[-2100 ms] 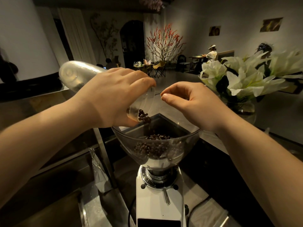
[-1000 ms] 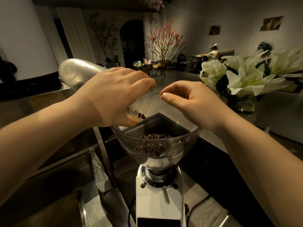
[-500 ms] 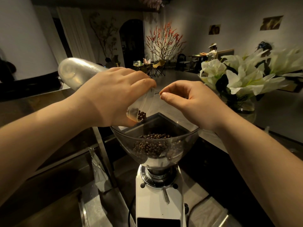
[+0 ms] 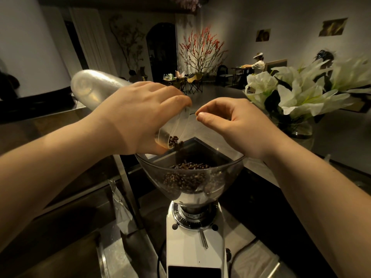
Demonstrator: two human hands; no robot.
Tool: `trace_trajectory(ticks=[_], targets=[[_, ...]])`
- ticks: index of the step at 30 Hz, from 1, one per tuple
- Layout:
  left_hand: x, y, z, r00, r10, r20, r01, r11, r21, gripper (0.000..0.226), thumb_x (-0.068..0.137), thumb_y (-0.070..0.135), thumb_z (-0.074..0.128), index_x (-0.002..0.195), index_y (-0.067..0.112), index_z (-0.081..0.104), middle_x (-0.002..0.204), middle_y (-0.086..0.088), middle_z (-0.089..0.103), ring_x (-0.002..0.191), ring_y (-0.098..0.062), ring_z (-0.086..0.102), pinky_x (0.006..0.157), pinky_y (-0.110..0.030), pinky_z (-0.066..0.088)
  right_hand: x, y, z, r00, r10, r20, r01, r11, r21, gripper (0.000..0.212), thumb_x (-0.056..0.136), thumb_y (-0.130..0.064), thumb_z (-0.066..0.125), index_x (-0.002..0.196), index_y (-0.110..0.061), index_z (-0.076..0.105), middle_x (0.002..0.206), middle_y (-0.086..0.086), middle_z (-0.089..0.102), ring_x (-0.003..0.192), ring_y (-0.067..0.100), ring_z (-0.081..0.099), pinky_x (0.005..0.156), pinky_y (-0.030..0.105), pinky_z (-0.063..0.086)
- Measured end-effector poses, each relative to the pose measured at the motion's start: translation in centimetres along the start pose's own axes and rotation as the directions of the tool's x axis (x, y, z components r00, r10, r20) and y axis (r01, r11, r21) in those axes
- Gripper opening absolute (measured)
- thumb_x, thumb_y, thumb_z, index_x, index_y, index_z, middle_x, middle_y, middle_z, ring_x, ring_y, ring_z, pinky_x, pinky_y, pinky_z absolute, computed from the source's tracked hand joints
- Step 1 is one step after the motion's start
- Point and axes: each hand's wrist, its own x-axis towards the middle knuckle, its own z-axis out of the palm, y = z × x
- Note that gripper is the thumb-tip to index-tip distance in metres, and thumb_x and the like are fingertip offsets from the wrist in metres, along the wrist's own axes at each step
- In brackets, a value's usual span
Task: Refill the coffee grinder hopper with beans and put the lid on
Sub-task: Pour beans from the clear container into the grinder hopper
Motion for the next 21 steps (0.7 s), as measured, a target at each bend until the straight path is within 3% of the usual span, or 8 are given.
trace_trajectory(ticks=[16,21], targets=[[0.01,0.16,-0.21,1.0,0.012,-0.007,-0.012,1.0,0.014,0.092,0.073,0.063,0.071,0.148,0.01,0.057,0.14,-0.012,0.067,0.122,-0.036,0.068,0.101,-0.049,0.055,0.04,0.12,0.06,1.0,0.0,0.002,0.0,1.0,0.004,0.022,0.106,-0.048,0.066,0.12,-0.036,0.078,0.11,-0.02,0.079,0.104,-0.008,0.071,0.087,0.017,0.053],[0.04,0.16,-0.14,1.0,0.013,0.006,-0.013,1.0,0.015,0.095,0.071,0.06,0.079,0.148,0.01,0.056,0.14,-0.013,0.067,0.123,-0.037,0.067,0.102,-0.049,0.054,0.01,0.13,0.06,1.0,0.005,0.007,-0.005,1.0,0.001,0.025,0.106,-0.05,0.065,0.122,-0.035,0.077,0.111,-0.02,0.078,0.105,-0.008,0.071,0.086,0.016,0.052]])
